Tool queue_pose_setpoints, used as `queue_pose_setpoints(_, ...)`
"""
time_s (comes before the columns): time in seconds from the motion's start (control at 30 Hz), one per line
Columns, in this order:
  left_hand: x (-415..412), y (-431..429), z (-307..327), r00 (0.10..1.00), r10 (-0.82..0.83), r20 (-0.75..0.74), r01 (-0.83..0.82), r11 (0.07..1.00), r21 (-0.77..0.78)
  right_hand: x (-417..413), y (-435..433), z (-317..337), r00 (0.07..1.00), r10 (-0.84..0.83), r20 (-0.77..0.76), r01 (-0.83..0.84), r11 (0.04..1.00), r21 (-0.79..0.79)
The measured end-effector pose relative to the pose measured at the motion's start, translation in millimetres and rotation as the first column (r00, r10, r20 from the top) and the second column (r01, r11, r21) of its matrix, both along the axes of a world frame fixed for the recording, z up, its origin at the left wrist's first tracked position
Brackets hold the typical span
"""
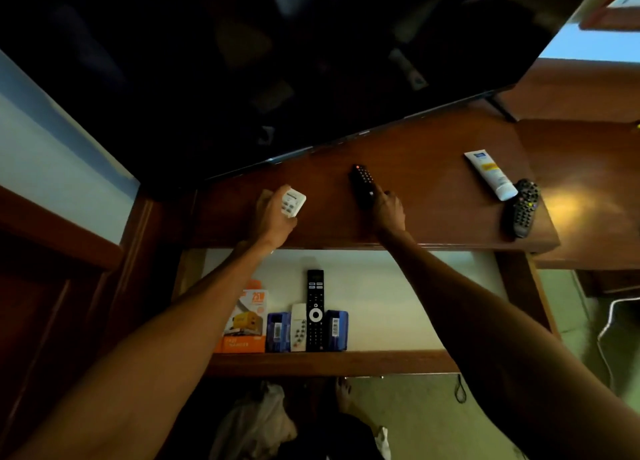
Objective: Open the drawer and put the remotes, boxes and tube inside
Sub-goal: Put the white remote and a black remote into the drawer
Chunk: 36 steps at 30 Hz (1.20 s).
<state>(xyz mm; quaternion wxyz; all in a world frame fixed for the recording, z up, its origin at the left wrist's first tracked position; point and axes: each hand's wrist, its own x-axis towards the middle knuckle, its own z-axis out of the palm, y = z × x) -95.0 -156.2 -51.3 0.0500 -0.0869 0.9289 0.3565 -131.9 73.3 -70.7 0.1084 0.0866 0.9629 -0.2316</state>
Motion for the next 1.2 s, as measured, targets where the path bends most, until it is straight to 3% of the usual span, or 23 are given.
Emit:
queue_pose_setpoints(0.27, 47.4, 60.0, 5.4, 0.986, -0.152, -0.063, 0.156, 0.986, 0.066, 90.3, 45.0, 19.1, 0.999, -0.020, 0.037, 0.028, 0.972, -0.234)
queue_pose_setpoints(0.53, 115.9, 111.5, -26.3, 0.956, -0.281, -0.088, 0.289, 0.953, 0.094, 173.3, 96.6, -13.5, 0.975, 0.187, 0.120, -0.161, 0.967, -0.195)
queue_pose_setpoints(0.77, 128.1, 137.8, -65.5, 0.962, -0.257, 0.089, 0.253, 0.966, 0.051, 176.9, 129.3, -51.1, 0.953, 0.231, 0.194, -0.196, 0.964, -0.180)
queue_pose_setpoints(0.93, 118.0, 165.9, -89.8, 0.980, -0.157, 0.124, 0.151, 0.987, 0.058, 166.1, 140.8, -83.5, 0.934, 0.231, 0.274, -0.207, 0.972, -0.114)
queue_pose_setpoints(1.2, 106.9, 177.7, -122.9, 0.970, -0.023, 0.243, 0.036, 0.998, -0.050, 166.9, 136.1, -106.6, 0.920, 0.311, 0.239, -0.302, 0.951, -0.071)
